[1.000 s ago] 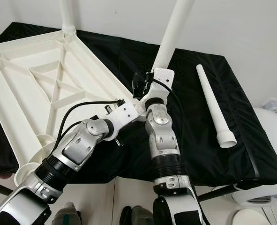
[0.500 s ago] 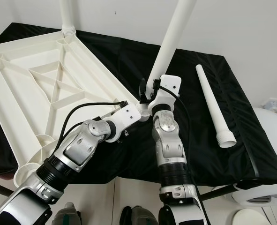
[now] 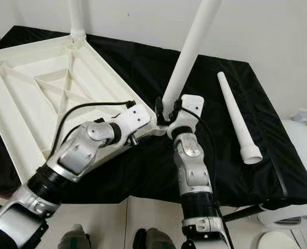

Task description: Building children table

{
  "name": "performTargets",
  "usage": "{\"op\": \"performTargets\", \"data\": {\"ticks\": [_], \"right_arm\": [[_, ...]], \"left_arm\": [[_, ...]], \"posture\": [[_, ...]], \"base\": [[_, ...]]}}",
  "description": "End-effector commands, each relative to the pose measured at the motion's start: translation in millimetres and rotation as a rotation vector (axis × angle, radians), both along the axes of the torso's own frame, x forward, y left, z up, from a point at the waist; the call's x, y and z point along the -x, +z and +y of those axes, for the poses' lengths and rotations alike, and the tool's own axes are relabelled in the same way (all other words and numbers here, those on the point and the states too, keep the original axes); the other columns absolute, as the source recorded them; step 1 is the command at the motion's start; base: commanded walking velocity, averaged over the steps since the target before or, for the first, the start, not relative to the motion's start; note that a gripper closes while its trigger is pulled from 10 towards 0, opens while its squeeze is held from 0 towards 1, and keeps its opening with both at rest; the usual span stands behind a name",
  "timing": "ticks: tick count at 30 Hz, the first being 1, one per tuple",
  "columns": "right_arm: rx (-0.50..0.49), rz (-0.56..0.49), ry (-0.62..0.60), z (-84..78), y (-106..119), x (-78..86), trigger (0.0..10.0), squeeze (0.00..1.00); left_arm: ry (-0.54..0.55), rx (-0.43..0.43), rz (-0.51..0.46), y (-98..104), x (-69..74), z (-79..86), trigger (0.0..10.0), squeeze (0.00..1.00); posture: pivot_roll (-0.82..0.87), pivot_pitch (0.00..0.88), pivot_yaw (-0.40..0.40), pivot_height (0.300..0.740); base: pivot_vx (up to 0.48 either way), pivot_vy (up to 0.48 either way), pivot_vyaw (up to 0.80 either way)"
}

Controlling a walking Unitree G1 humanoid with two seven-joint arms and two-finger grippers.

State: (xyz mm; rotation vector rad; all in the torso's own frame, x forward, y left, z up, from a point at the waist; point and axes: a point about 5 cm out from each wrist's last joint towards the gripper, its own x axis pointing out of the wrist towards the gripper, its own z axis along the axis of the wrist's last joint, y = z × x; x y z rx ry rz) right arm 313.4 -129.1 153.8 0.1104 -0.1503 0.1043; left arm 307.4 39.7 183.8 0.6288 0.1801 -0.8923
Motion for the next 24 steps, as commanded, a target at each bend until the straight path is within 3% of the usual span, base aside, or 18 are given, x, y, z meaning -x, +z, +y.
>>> {"op": "performTargets", "data": {"ticks": [1,9,18,20,24], "right_arm": [[-0.014,0.019,-0.008,-10.5,-8.3,5.5,10.0,0.0],[-0.012,0.029,0.08,-16.0,-16.4,13.5,10.0,0.0],[0.071,0.056,0.253,-49.0,-20.4,11.4,10.0,0.0],[0.071,0.056,0.253,-49.0,-20.4,11.4,10.0,0.0],[0.091,0.06,0.39,-60.1,-13.6,5.1,10.0,0.0]], "left_arm": [[-0.036,0.037,-0.016,11.6,2.4,-2.1,10.0,0.0],[-0.071,0.102,-0.03,20.9,8.9,5.9,10.0,0.0],[-0.18,0.128,0.033,8.7,38.2,14.0,10.0,0.0],[-0.18,0.128,0.033,8.7,38.2,14.0,10.0,0.0],[-0.232,0.139,0.057,6.7,49.6,12.1,10.0,0.0]], "posture": [[0.07,0.051,-0.119,0.74],[0.07,0.057,-0.118,0.74],[0.06,0.078,-0.117,0.74],[0.06,0.078,-0.117,0.74],[0.06,0.078,-0.122,0.74]], "base": [[0.0,0.0,0.0],[0.0,0.0,0.0],[0.0,0.0,0.0],[0.0,0.0,0.0],[0.0,0.0,0.0]]}}
